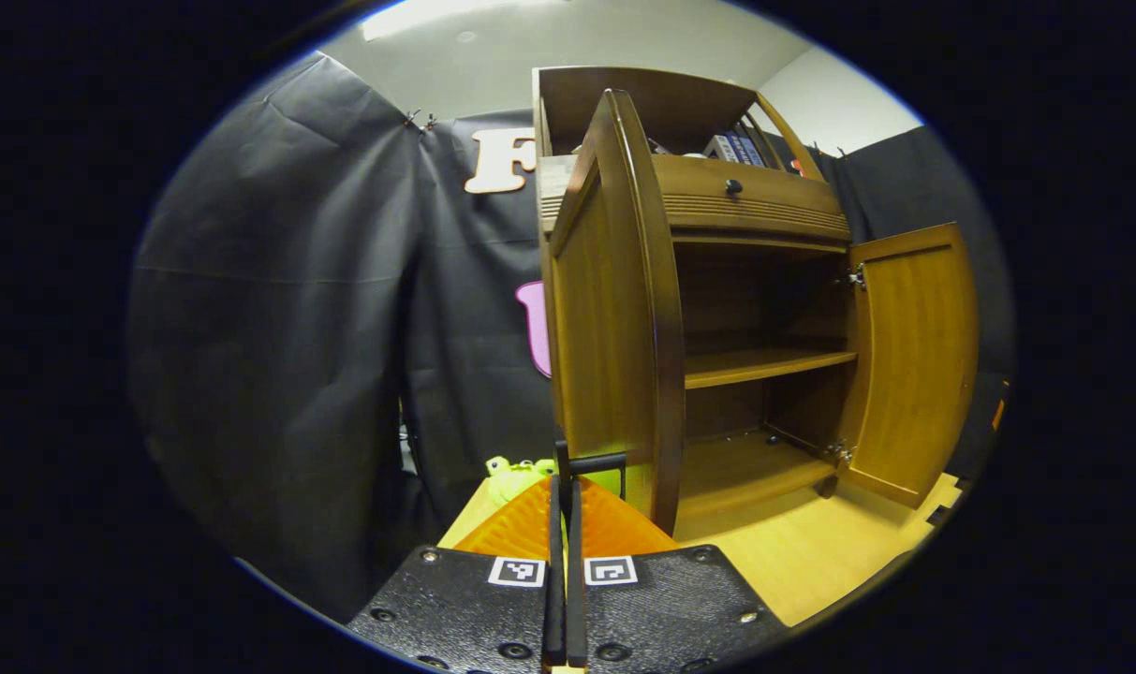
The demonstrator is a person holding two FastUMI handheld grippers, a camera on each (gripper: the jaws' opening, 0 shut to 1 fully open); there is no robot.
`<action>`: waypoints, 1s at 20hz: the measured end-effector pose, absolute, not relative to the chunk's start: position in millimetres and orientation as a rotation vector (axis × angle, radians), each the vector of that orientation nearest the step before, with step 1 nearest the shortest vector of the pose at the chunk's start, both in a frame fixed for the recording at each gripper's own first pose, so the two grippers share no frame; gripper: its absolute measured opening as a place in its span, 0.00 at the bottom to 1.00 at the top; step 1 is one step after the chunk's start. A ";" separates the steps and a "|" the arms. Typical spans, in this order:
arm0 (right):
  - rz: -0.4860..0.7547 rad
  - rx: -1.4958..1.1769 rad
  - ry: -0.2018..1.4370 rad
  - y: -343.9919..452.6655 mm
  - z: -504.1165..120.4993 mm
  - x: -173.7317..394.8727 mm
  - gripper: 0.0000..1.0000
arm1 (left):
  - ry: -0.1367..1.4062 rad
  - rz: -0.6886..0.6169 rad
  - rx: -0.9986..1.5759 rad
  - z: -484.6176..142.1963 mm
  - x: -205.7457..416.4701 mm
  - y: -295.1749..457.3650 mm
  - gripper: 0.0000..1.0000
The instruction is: Open the right door of the double-door shoe cabinet with the right hand, and open the left door with the left hand.
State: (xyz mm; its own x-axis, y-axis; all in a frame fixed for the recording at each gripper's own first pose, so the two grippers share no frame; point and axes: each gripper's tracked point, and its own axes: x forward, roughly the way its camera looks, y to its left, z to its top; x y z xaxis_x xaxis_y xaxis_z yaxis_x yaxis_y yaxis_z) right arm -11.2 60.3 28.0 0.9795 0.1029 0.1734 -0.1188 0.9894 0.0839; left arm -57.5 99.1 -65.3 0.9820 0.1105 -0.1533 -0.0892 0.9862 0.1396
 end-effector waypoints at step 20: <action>0.096 0.057 -0.147 61.0 19.3 -6.6 1.00 | 0.176 0.066 0.069 -73.7 -58.9 154.5 0.24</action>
State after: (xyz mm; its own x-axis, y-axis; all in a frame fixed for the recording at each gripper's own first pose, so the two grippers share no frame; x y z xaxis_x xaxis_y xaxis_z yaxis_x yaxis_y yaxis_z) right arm -6.6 61.0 19.3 0.9847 0.0908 0.1485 -0.0991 0.9938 0.0495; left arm -58.9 154.5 -73.7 0.9825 0.0718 -0.1721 -0.0598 0.9955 0.0739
